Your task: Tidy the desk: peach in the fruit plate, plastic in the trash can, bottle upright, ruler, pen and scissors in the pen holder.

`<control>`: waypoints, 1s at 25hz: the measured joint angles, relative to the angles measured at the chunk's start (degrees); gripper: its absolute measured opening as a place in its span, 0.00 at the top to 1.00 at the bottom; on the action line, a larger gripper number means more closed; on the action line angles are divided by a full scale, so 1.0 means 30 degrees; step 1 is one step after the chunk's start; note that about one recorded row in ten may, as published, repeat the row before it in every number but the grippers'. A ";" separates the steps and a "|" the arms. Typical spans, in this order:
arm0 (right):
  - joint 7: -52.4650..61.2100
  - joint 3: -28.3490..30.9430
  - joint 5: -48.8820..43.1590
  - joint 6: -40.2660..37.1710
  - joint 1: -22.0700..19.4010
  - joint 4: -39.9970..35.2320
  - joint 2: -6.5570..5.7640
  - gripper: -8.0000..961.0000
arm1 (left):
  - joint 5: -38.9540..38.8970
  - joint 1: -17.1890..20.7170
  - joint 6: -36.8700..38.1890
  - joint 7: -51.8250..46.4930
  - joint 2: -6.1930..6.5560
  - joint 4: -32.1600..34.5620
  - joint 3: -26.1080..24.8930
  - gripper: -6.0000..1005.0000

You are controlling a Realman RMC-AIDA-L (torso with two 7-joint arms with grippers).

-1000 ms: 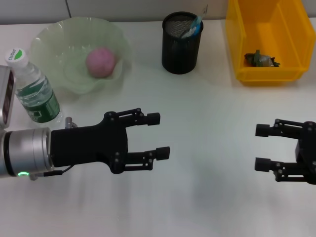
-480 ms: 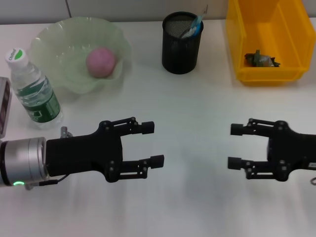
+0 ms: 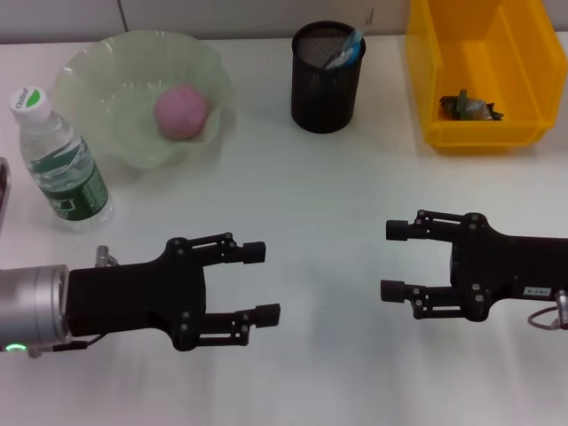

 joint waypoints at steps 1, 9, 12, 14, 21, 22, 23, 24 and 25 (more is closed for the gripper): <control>0.0000 -0.0054 -0.0003 0.0018 0.0014 0.0004 0.0001 0.19 | 0.0003 0.0058 0.0036 0.0024 0.0030 0.0000 -0.0054 0.23; 0.0009 -0.0148 0.0012 0.0059 0.0209 0.0022 0.0034 0.19 | 0.0025 0.0196 0.0171 0.0121 0.0092 0.0002 -0.0145 0.23; 0.0027 -0.0147 -0.0007 0.0200 0.0264 0.0024 0.0034 0.19 | 0.0029 0.0176 0.0173 0.0132 0.0109 0.0002 -0.0163 0.23; 0.0026 -0.0146 -0.0012 0.0283 0.0280 0.0023 0.0033 0.19 | 0.0029 0.0163 0.0173 0.0113 0.0131 0.0002 -0.0164 0.23; 0.0026 -0.0147 -0.0024 0.0302 0.0372 0.0024 0.0034 0.19 | 0.0029 0.0119 0.0127 0.0076 0.0141 0.0002 -0.0164 0.23; 0.0026 -0.0147 -0.0024 0.0303 0.0380 0.0024 0.0036 0.19 | 0.0029 0.0110 0.0125 0.0097 0.0141 0.0001 -0.0164 0.23; 0.0027 -0.0146 -0.0025 0.0303 0.0380 0.0023 0.0045 0.19 | 0.0028 0.0093 0.0124 0.0119 0.0141 0.0003 -0.0164 0.23; 0.0026 -0.0147 -0.0024 0.0302 0.0381 0.0024 0.0051 0.19 | 0.0029 0.0067 0.0120 0.0131 0.0141 0.0002 -0.0164 0.23; 0.0026 -0.0146 -0.0025 0.0307 0.0381 0.0023 0.0059 0.19 | 0.0029 0.0042 0.0119 0.0136 0.0142 0.0002 -0.0163 0.23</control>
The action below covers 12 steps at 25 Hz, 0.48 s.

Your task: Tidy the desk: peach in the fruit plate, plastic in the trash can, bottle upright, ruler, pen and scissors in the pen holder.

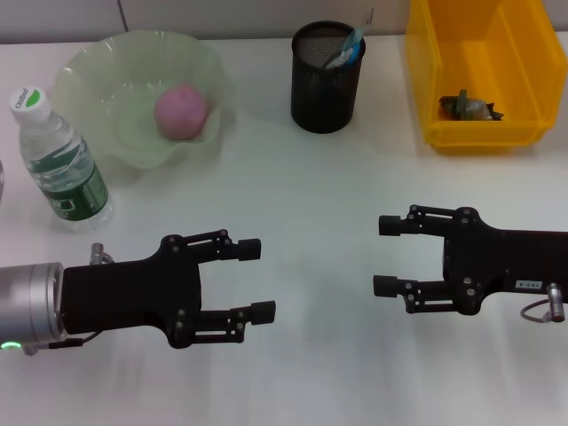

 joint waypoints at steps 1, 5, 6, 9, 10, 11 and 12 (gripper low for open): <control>0.0001 -0.0001 0.0001 0.0007 0.0002 0.0000 0.0002 0.19 | -0.0001 -0.0032 -0.0003 0.0001 -0.0001 0.0000 -0.0001 0.23; 0.0080 0.0000 0.0000 0.0019 0.0016 0.0000 0.0004 0.19 | -0.0002 -0.0138 -0.0001 0.0018 0.0000 0.0001 -0.0001 0.23; 0.0094 0.0000 -0.0001 0.0019 0.0016 0.0000 0.0004 0.19 | -0.0002 -0.0157 -0.0002 0.0025 0.0000 0.0000 -0.0001 0.23; 0.0109 0.0000 0.0019 0.0021 -0.0015 0.0000 0.0004 0.19 | -0.0002 -0.0201 -0.0066 0.0047 0.0000 0.0001 -0.0001 0.23; 0.0111 0.0000 0.0038 0.0021 -0.0030 0.0000 0.0003 0.19 | 0.0000 -0.0211 -0.0094 0.0049 0.0000 0.0000 -0.0001 0.23; 0.0112 0.0000 0.0051 0.0020 -0.0038 -0.0001 0.0005 0.19 | 0.0025 -0.0214 -0.0109 0.0050 0.0000 0.0001 -0.0001 0.23; 0.0113 0.0000 0.0064 0.0024 -0.0042 -0.0001 0.0004 0.19 | 0.0067 -0.0214 -0.0115 0.0052 -0.0001 0.0000 -0.0001 0.23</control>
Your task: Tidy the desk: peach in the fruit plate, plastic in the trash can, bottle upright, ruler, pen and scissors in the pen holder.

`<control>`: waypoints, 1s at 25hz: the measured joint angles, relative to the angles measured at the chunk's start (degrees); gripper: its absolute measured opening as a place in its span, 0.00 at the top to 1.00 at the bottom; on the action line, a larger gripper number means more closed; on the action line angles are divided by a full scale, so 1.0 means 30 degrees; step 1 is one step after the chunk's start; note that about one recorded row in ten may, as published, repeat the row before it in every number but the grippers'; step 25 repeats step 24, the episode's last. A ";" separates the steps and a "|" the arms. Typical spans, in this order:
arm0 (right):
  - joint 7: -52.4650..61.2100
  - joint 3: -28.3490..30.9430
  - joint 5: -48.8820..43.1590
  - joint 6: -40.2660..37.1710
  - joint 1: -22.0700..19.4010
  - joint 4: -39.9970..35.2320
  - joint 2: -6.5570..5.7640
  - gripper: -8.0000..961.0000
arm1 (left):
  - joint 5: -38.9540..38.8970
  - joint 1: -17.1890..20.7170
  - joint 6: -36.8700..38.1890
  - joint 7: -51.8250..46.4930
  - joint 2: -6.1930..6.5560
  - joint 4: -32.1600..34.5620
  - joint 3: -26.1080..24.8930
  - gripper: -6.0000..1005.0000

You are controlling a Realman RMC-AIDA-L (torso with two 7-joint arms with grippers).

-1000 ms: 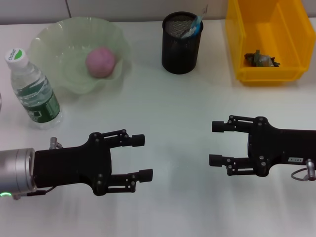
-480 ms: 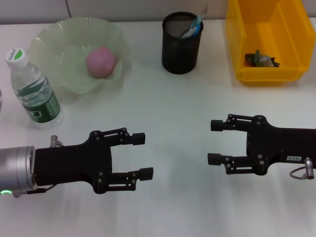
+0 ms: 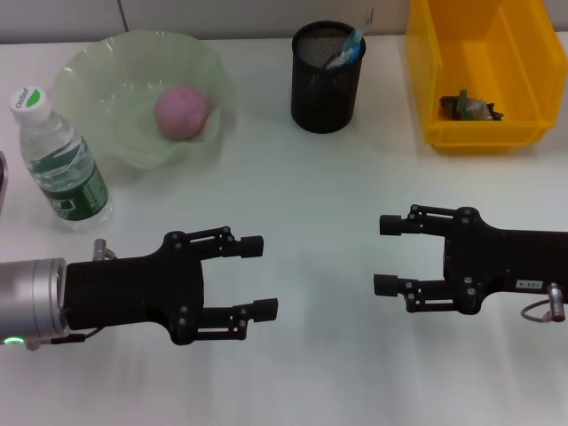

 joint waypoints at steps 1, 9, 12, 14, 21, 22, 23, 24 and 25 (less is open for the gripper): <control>0.0002 0.0001 0.0011 0.0012 0.0002 0.0001 0.0000 0.19 | 0.0044 0.0001 -0.0002 0.0002 0.0000 0.0000 -0.0025 0.23; 0.0041 0.0001 0.0073 0.0047 0.0078 0.0065 0.0032 0.19 | 0.0732 -0.0190 0.0001 -0.0122 -0.0074 0.0001 -0.0526 0.23; 0.0043 0.0001 0.0080 0.0053 0.0079 0.0094 0.0032 0.19 | 0.0822 -0.0289 -0.0009 -0.0166 -0.0107 0.0000 -0.0527 0.23; 0.0043 0.0000 0.0084 0.0055 0.0071 0.0112 0.0030 0.19 | 0.0834 -0.0313 -0.0009 -0.0167 -0.0126 0.0000 -0.0527 0.23; 0.0040 0.0001 0.0086 0.0054 0.0034 0.0118 0.0028 0.19 | 0.0899 -0.0321 -0.0061 -0.0070 -0.0191 0.0000 -0.0527 0.23; 0.0039 0.0001 0.0085 0.0051 0.0022 0.0118 0.0027 0.19 | 0.0899 -0.0322 -0.0064 -0.0062 -0.0193 0.0001 -0.0527 0.23; 0.0027 0.0001 0.0082 0.0046 0.0015 0.0119 0.0027 0.19 | 0.0900 -0.0322 -0.0065 -0.0061 -0.0195 0.0000 -0.0527 0.23; 0.0013 0.0001 0.0073 0.0035 0.0006 0.0119 0.0028 0.19 | 0.0900 -0.0322 -0.0065 -0.0061 -0.0198 0.0001 -0.0528 0.23; 0.0013 0.0001 0.0073 0.0035 0.0006 0.0119 0.0028 0.19 | 0.0900 -0.0322 -0.0065 -0.0061 -0.0198 0.0001 -0.0528 0.23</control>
